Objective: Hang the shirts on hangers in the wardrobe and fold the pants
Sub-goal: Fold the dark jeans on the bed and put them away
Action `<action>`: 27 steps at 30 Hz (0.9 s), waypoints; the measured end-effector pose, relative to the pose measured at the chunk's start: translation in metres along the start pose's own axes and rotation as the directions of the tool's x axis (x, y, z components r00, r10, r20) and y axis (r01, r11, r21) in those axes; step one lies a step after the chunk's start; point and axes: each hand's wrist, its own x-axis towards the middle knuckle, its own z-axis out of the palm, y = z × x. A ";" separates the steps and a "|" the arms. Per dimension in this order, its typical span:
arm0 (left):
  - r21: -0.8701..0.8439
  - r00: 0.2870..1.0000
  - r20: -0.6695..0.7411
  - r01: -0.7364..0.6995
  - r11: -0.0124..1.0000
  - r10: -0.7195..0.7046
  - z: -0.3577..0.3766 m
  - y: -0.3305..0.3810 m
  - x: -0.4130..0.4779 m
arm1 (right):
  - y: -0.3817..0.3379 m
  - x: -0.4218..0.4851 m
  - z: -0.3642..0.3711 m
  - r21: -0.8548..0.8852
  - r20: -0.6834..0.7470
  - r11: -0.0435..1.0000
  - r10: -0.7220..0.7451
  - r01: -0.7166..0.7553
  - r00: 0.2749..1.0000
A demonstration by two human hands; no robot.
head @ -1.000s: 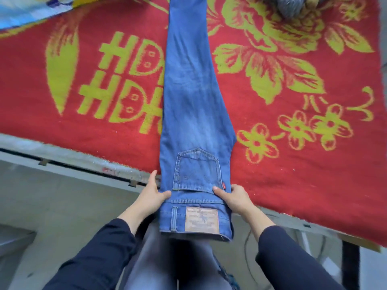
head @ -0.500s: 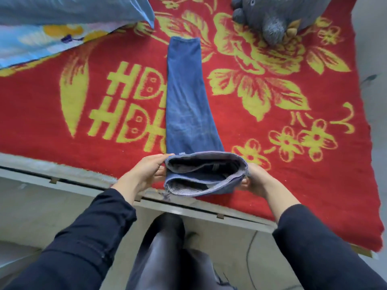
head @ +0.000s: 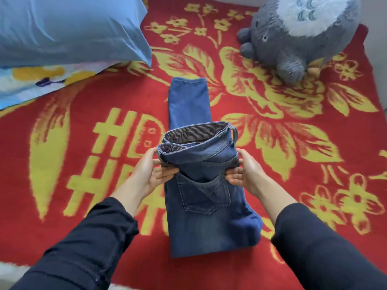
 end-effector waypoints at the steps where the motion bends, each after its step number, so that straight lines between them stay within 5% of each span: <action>1: -0.001 1.000 -0.004 0.016 1.000 -0.016 0.000 0.006 0.012 | -0.005 0.011 0.004 0.001 -0.010 1.000 0.005 -0.005 1.000; 7: 0.010 0.998 0.069 -0.011 1.000 0.010 0.011 0.082 0.066 | -0.082 0.058 0.024 0.001 -0.033 0.999 -0.037 0.037 0.999; 14: 0.023 0.951 0.178 -0.260 0.965 0.252 0.039 0.177 0.109 | -0.172 0.091 0.054 0.171 -0.012 0.946 -0.278 0.276 0.960; 15: 0.021 0.936 0.203 -0.297 0.955 0.286 0.042 0.173 0.114 | -0.170 0.098 0.060 0.098 -0.022 0.938 -0.331 0.332 0.943; 17: 0.188 0.909 0.216 -0.396 0.899 0.356 0.047 0.142 0.127 | -0.143 0.113 0.066 -0.334 -0.034 0.844 -0.456 0.420 0.890; 18: 0.365 0.892 0.229 -0.450 0.815 0.390 0.048 0.118 0.133 | -0.119 0.118 0.066 -0.565 0.014 0.705 -0.512 0.430 0.859; 20: 0.725 0.866 0.294 -0.478 0.496 0.404 0.043 0.061 0.141 | -0.066 0.122 0.059 -0.819 0.207 0.388 -0.488 0.424 0.848; 23: 0.925 0.874 0.367 -0.379 -0.026 0.318 0.024 -0.022 0.138 | 0.003 0.118 0.036 -0.889 0.411 0.006 -0.431 0.458 0.803; 24: 0.922 0.868 0.387 -0.370 -0.116 0.309 0.020 -0.045 0.132 | 0.019 0.113 0.027 -0.883 0.436 -0.044 -0.443 0.467 0.783; 27: 0.907 0.843 0.419 -0.378 -0.183 0.337 0.014 -0.094 0.108 | 0.055 0.097 0.003 -0.855 0.502 -0.122 -0.438 0.504 0.745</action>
